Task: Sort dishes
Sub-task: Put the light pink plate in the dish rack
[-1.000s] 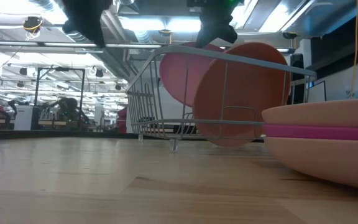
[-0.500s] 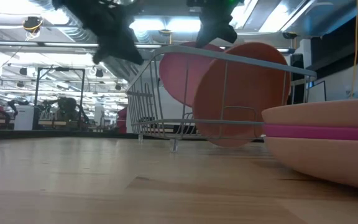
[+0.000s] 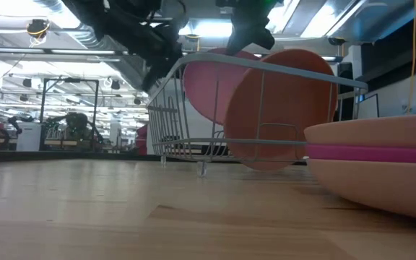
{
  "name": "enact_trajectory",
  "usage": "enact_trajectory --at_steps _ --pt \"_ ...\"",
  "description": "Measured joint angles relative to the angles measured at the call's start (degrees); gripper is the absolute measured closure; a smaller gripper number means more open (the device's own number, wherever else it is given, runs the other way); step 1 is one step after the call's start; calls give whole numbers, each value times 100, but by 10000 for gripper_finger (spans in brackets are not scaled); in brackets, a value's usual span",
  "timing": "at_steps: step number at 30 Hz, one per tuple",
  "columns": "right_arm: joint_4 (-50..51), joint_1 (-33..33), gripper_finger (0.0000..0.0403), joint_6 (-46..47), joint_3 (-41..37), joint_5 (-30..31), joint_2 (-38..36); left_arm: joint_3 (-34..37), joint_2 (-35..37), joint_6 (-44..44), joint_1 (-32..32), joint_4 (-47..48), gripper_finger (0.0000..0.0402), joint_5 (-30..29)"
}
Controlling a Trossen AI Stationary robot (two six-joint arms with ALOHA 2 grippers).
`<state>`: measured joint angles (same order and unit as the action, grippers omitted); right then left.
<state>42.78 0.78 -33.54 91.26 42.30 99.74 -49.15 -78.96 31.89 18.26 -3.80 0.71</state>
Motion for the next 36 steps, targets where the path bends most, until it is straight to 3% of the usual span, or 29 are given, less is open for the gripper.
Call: enact_trajectory --at_steps 4,13,36 --pt "-43 2 395 0 0 -10 0 0 -76 -170 -53 -270 399 408" --pt "-78 2 394 -11 0 -69 0 -4 -65 -537 -90 -312 401 641" --pt "-77 -4 376 2 1 -90 -4 -13 -56 -794 -103 -698 401 791"
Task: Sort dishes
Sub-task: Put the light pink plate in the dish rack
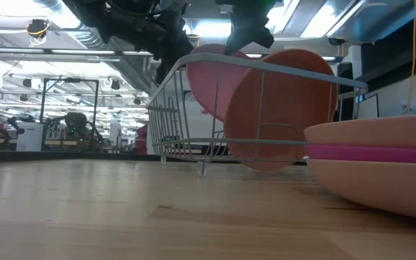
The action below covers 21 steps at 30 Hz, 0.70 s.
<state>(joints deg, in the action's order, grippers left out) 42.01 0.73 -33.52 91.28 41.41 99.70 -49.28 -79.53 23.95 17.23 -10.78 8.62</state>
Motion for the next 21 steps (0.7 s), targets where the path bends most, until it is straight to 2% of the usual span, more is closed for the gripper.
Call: enact_trajectory --at_steps 14,21 --pt "-10 0 375 23 1 -200 7 -2 0 -491 -2 -330 401 21" --pt "3 0 374 349 1 -284 7 -2 0 -547 -2 -394 400 20"
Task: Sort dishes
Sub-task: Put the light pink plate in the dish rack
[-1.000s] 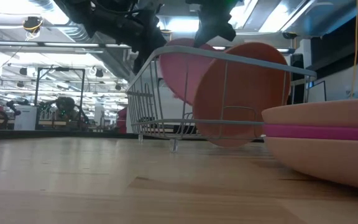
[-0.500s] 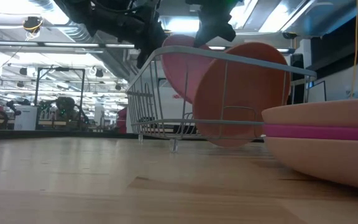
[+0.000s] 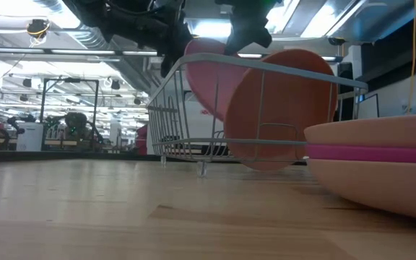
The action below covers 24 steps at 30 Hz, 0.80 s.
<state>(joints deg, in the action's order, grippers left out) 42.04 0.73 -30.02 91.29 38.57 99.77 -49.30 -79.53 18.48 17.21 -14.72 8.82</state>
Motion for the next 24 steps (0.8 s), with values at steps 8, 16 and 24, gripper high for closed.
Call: enact_trajectory --at_steps 8,16,24 --pt "88 4 374 272 0 185 0 -3 -213 -95 4 -517 400 133" --pt "387 7 374 649 0 452 2 -13 -470 11 13 -1048 400 303" --pt "495 15 374 1301 0 441 3 -13 -472 -96 9 -1139 400 443"
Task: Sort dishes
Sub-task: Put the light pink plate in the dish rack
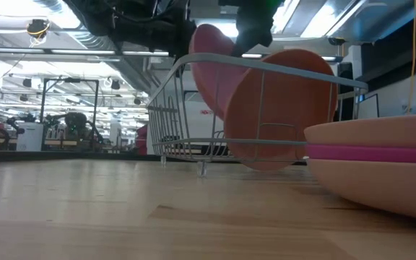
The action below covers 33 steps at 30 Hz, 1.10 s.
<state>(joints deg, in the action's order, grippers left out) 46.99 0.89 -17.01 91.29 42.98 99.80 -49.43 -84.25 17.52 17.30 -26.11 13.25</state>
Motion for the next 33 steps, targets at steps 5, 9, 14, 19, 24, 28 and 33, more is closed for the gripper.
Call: enact_trajectory --at_steps 5,9,14,19,24,28,33 --pt "1 0 374 30 0 78 1 0 0 7 0 -11 400 22" --pt "-1 0 376 28 0 95 1 0 0 56 0 -11 400 24" --pt "1 -2 394 28 0 34 1 0 4 184 0 -8 400 26" --pt "1 -9 393 28 0 5 1 0 4 199 0 -2 400 27" --pt "44 -9 396 29 0 14 1 0 4 201 17 2 400 25" --pt "224 31 396 78 2 224 1 0 4 201 106 5 400 73" --pt "793 129 396 673 315 456 3 0 13 149 140 18 400 103"
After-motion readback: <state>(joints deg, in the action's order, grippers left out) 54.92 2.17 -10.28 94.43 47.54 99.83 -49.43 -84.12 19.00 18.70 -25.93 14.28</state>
